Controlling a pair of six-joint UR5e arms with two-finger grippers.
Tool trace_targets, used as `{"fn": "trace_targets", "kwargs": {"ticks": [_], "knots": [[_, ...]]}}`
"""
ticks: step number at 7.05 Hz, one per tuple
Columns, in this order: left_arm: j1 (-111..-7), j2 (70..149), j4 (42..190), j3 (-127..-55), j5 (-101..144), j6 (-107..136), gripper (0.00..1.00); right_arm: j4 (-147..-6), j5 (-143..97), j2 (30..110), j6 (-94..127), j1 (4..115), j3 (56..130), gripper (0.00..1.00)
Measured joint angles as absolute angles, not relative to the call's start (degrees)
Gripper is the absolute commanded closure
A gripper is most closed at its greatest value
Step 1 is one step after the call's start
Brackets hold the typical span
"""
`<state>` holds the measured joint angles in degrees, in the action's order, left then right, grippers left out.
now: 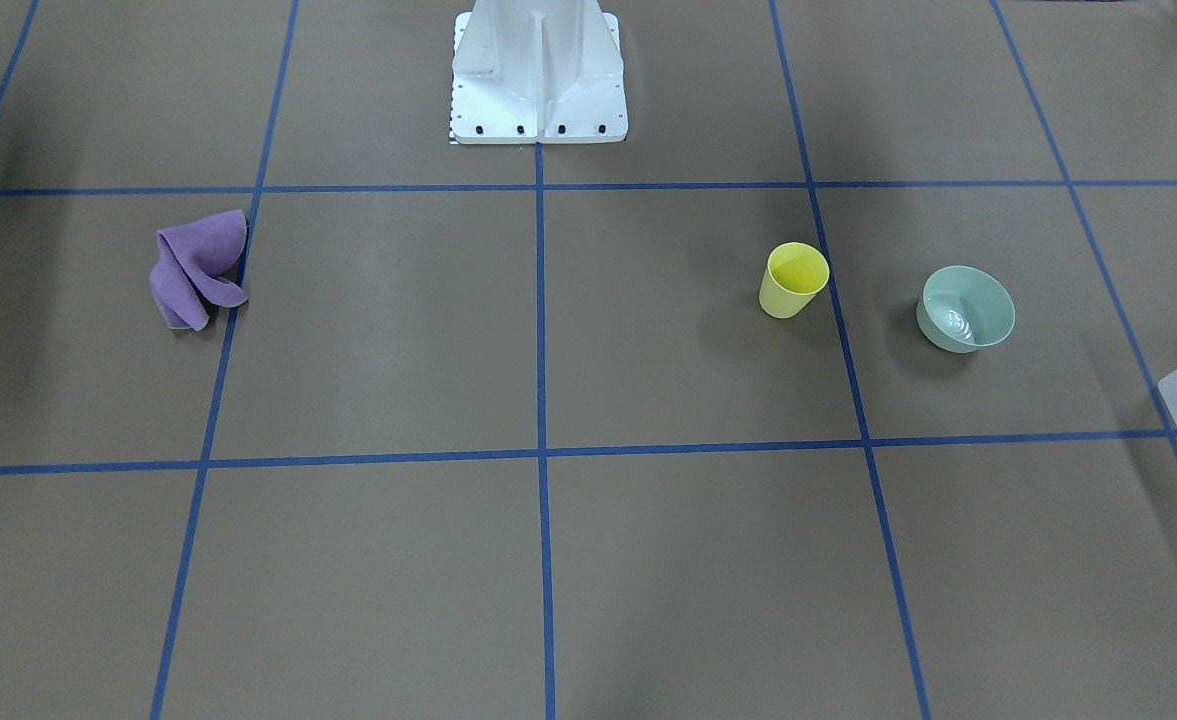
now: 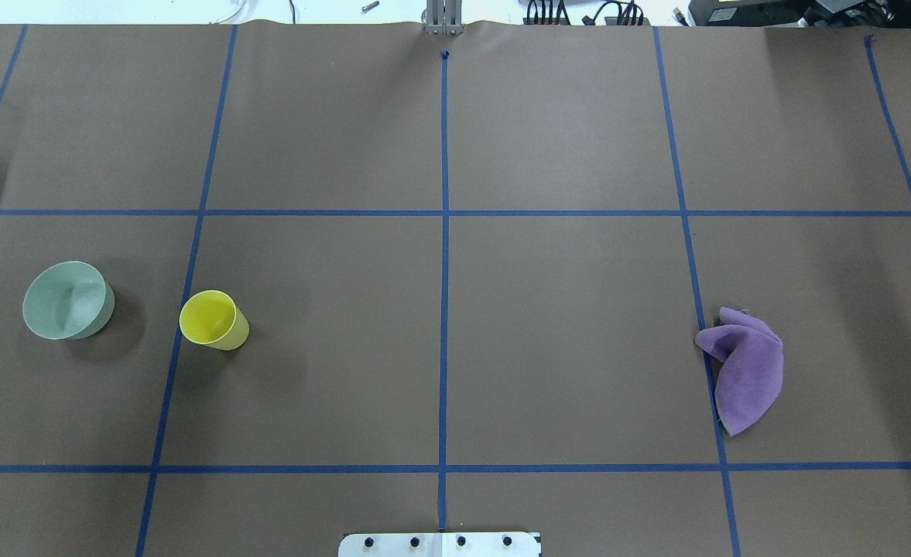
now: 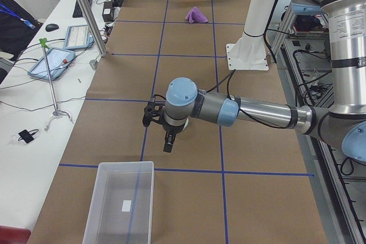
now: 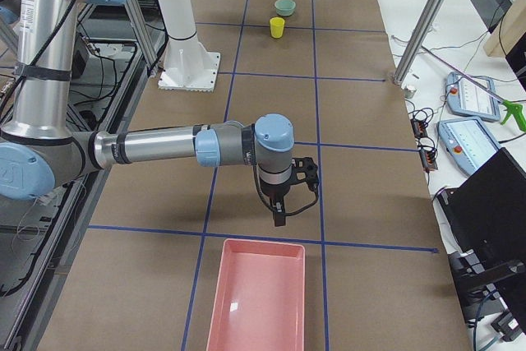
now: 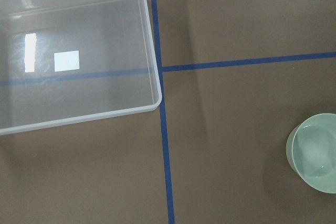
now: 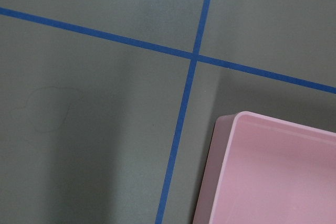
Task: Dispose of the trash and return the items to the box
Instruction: 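Move the left gripper toward the pale green bowl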
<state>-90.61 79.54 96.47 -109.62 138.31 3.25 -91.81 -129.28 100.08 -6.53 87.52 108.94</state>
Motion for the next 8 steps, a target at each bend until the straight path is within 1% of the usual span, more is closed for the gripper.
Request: {"fn": "trace_targets", "kwargs": {"ticks": [3, 6, 7, 8], "knots": [[-88.88, 81.07, 97.67, -108.38, 141.08, 3.53, 0.01, -91.19, -130.02, 99.24, -7.05, 85.03, 110.20, 0.00], [-79.60, 81.52, 99.32, -106.31, 140.09, 8.59, 0.01, -85.52, -129.83, 97.34, 9.52, 77.22, 110.70, 0.00], [-75.45, 82.14, 102.24, -105.29, 138.27, 14.47, 0.01, -83.86, -129.63, 97.25, 12.85, 75.40, 110.72, 0.00], [-71.12, 83.73, 106.87, -102.22, 135.25, 20.49, 0.01, -83.20, -129.50, 97.23, 14.15, 74.54, 110.71, 0.00]]}}
